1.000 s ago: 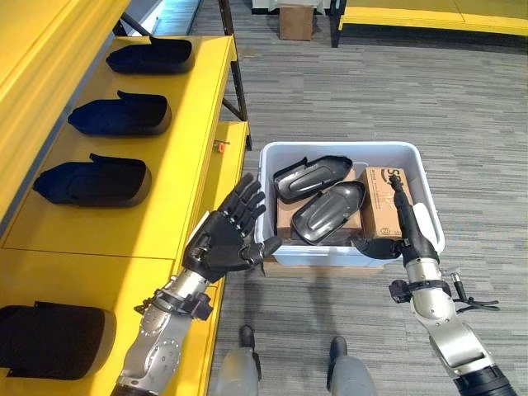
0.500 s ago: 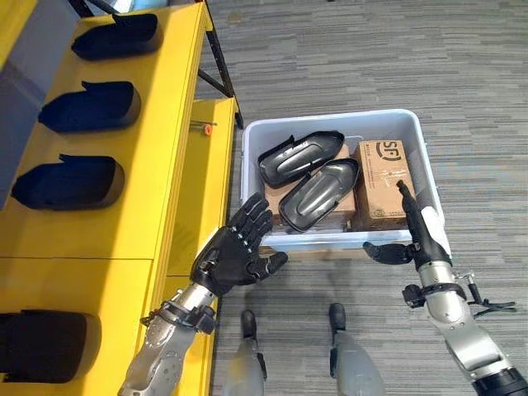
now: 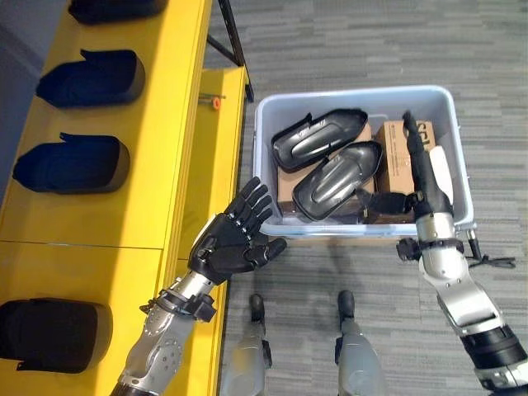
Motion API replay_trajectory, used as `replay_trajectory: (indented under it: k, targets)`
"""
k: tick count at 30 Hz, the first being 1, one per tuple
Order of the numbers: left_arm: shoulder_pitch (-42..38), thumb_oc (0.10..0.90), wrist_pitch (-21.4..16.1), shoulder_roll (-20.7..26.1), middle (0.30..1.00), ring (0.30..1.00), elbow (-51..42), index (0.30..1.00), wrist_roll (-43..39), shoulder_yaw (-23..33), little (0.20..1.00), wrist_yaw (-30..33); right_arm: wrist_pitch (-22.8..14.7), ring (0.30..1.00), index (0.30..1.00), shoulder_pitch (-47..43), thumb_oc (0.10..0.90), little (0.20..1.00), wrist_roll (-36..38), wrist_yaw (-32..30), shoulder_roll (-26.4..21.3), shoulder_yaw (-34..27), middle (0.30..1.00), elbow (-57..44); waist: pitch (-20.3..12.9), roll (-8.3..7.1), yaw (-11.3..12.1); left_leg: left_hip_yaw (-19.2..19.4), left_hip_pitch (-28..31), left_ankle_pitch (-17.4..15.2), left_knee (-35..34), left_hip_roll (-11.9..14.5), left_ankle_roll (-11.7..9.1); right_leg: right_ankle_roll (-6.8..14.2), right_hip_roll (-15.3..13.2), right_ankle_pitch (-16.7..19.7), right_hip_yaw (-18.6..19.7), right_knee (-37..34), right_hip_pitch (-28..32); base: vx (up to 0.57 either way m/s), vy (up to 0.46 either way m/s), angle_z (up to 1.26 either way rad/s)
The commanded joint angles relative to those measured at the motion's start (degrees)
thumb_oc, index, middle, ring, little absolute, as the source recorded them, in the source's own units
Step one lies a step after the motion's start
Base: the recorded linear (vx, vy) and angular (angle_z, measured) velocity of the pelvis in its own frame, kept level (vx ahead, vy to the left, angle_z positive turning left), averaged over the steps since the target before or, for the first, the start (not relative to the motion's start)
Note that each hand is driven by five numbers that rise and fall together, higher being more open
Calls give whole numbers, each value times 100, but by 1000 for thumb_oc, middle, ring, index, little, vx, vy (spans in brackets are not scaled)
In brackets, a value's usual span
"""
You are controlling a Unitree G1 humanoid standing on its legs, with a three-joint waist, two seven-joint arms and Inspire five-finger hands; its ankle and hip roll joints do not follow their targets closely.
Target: Move parts from the plastic box to the shelf.
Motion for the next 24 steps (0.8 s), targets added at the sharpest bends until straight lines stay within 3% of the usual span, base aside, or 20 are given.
replay_trajectory:
  k: [1,8,11,15,19,24]
  targets:
    - [-193,900,-609,297,1000,1000,-837,1000,-179,-14,1000,128,-146,1000,1000,-571,900,1000,-32,-268,-153,-258,1000,-926,-308,-185,-7,99,-155,-970,717,-30,245,-232,-92,-894,72,919,-406,-72,26,-6]
    - [-321,900,-1053,175,1000,1000,-870,1000,43,92,1000,1285,240,1000,1000,-984,900,1000,96,-458,100,-92,1000,-1322,59,-142,-32,140,-571,-940,818,-93,281,-225,-96,-827,203,1000,-856,-70,-11,-7]
    - [-375,900,-1050,54,1000,1000,-874,1000,189,170,1000,1492,537,1000,1000,-1179,900,1000,30,-539,290,40,1000,-1405,80,-123,6,119,-830,-920,882,-129,298,-237,-104,-827,221,1061,-1094,-47,-34,-1]
    - [-391,900,-1009,-108,1000,1000,-986,1000,70,122,1000,1318,761,1000,1000,-1331,900,1000,-50,-693,485,244,1000,-1356,80,-48,58,113,-1084,-875,894,-188,314,-243,-143,-817,219,1104,-1343,-10,-6,0]
    - [-424,900,-1010,-167,1000,1000,-1030,1000,125,57,1000,1449,650,1000,1000,-1378,900,1000,191,-907,507,311,1000,-1222,80,17,61,120,-1266,-861,947,-231,330,-253,-171,-835,225,1195,-1544,-8,6,0]
    - [-446,900,-1078,-227,1000,1000,-1099,1000,121,68,1000,1629,468,1000,1000,-1258,900,1000,324,-756,582,309,1000,-1338,80,81,22,136,-1476,-874,1041,-283,341,-255,-197,-865,264,1315,-1792,-9,27,4]
